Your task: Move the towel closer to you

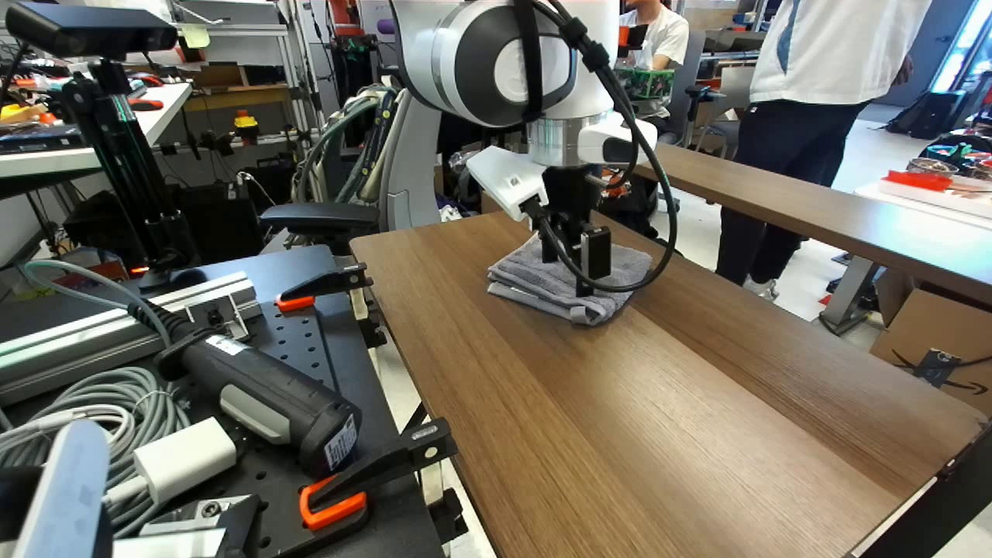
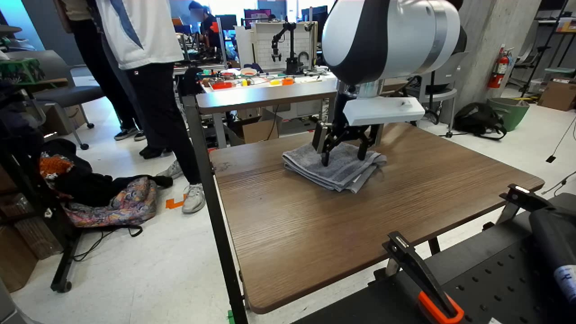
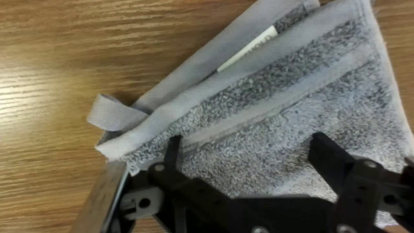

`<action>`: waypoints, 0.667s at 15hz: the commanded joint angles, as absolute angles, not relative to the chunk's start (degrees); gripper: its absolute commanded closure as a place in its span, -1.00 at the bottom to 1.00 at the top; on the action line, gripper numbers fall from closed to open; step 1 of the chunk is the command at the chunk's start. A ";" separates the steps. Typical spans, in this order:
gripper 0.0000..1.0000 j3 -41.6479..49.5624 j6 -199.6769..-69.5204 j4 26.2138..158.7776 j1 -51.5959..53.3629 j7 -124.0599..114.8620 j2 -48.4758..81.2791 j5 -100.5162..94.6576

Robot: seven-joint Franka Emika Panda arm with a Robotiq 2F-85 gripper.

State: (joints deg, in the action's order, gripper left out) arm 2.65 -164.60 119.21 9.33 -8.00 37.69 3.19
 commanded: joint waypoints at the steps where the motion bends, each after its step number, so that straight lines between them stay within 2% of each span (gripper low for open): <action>1: -1.00 3.99 -163.27 118.92 10.57 -9.44 38.23 1.40; 10: -1.00 4.45 -160.40 126.88 9.41 -7.83 32.68 -0.67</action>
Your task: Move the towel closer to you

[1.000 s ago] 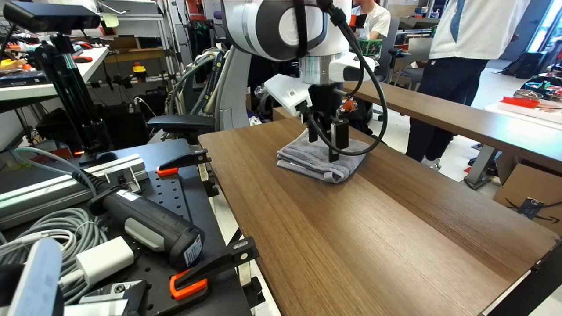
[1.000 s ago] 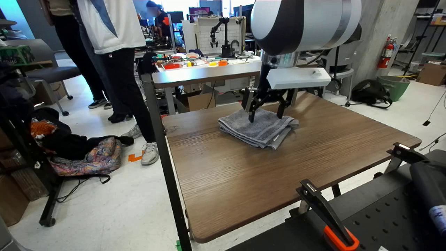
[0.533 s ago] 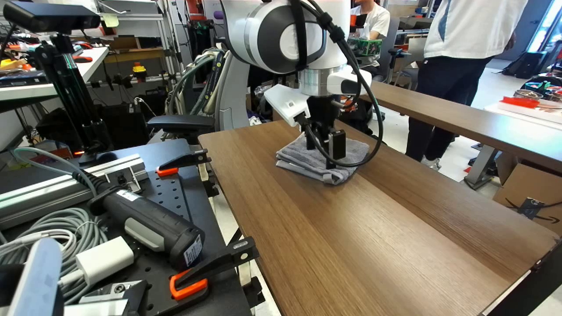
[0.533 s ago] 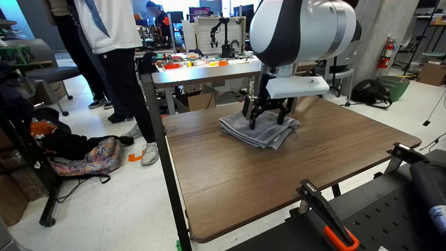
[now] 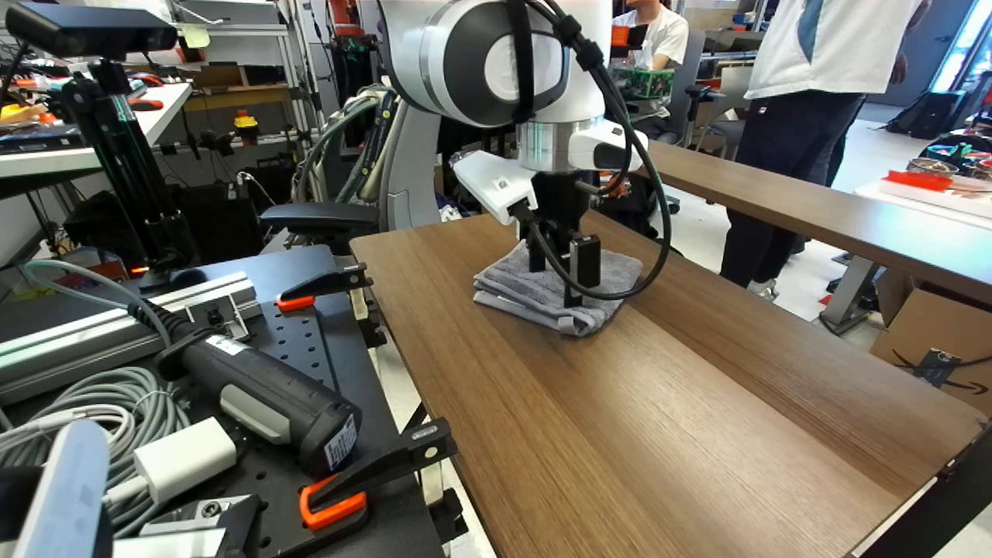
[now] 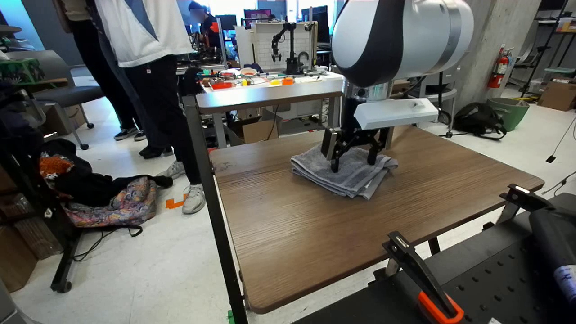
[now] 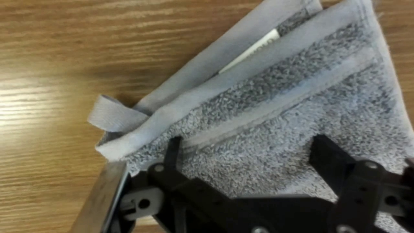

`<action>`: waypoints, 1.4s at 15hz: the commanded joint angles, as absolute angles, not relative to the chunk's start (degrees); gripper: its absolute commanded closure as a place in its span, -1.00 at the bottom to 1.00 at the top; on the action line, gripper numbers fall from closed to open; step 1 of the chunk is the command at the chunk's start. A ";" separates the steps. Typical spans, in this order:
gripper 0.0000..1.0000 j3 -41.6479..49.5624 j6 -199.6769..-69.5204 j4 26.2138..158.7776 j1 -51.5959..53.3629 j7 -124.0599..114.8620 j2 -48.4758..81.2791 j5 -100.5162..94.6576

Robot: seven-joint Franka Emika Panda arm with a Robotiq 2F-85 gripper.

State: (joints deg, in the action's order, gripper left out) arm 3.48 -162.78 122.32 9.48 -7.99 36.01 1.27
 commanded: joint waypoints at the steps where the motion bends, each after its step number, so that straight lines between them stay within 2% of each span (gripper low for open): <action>1: -1.00 4.68 -160.04 128.09 9.29 -7.73 31.81 -0.85; 12: -1.00 8.14 -149.57 141.27 5.64 -4.36 21.91 -8.41; 18: -1.00 9.93 -150.09 142.58 5.72 -6.04 20.70 -13.89; 21: -1.00 7.68 -148.70 142.87 4.76 -4.55 15.30 -11.50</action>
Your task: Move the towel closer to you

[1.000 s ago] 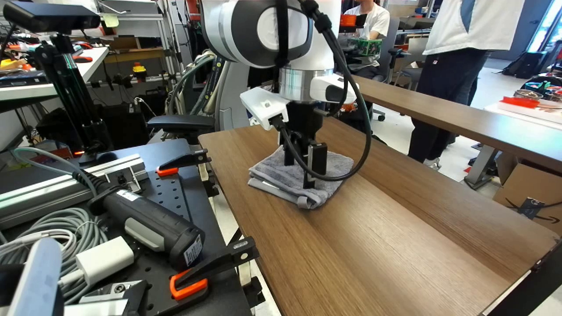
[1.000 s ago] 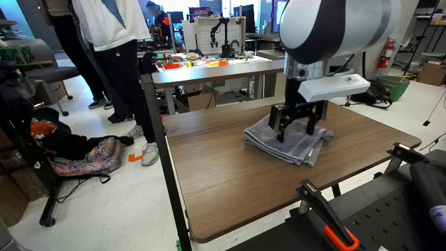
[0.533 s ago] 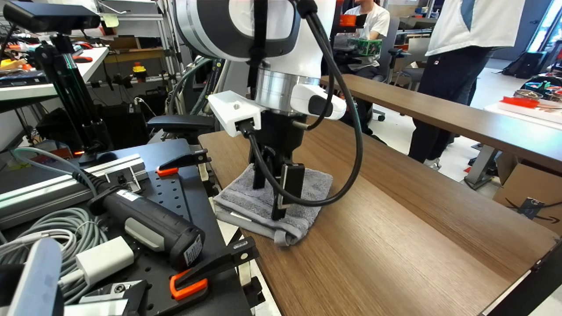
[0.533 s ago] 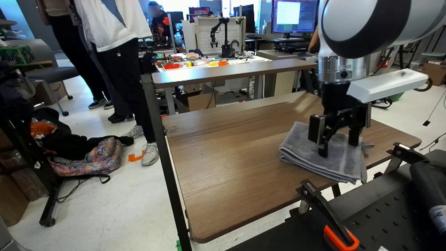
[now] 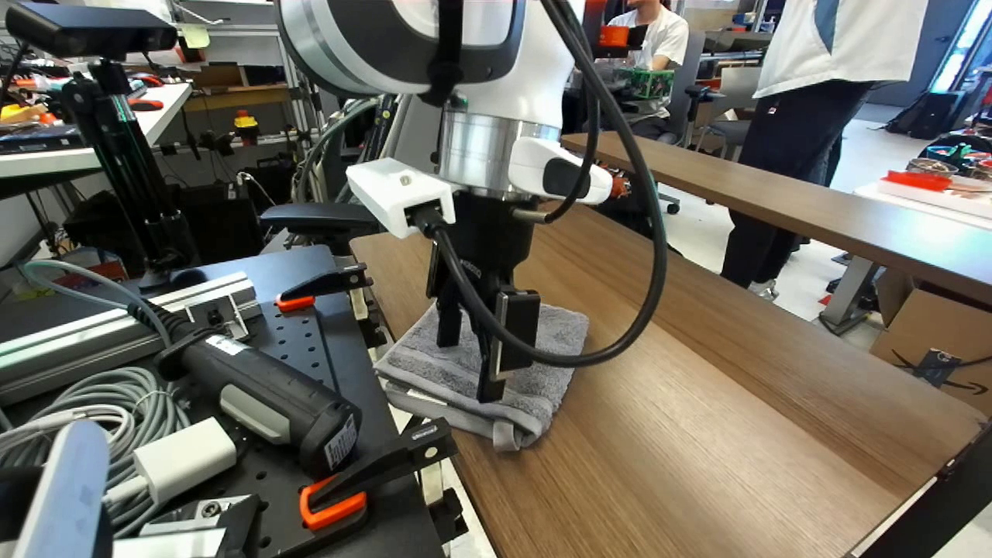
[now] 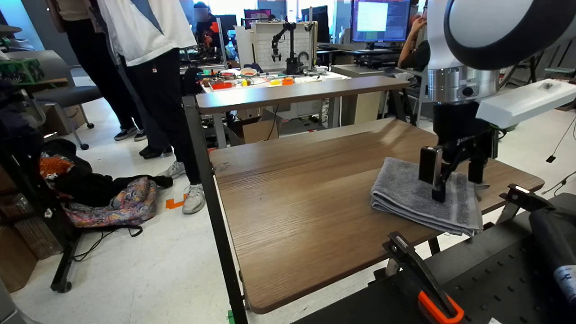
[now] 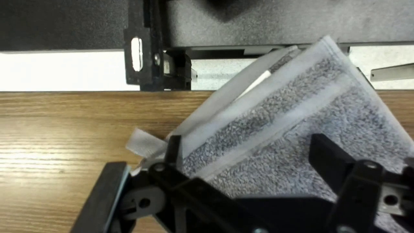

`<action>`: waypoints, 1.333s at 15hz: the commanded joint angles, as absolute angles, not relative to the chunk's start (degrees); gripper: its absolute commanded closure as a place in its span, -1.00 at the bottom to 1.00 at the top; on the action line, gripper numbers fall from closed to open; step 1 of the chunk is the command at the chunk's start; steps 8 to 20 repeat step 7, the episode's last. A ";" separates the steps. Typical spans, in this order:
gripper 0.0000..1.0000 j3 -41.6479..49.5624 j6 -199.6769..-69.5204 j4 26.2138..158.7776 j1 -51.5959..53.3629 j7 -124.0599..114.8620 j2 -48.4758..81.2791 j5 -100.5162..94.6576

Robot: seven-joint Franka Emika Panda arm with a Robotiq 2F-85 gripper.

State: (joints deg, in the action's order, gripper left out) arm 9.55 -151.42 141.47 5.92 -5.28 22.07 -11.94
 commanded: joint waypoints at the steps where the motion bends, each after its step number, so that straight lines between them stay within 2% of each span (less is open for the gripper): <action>1: -1.00 6.99 -148.63 142.91 4.43 -4.22 13.70 -10.69; 4: -1.00 4.05 -145.37 142.58 2.33 -0.55 7.43 -5.97; 5: -1.00 4.79 -148.80 141.25 3.25 -3.92 12.85 -8.52; 7: -1.00 3.91 -146.49 141.45 2.51 -2.70 9.11 -7.43; 20: -1.00 3.91 -146.49 141.45 2.51 -2.70 9.11 -7.43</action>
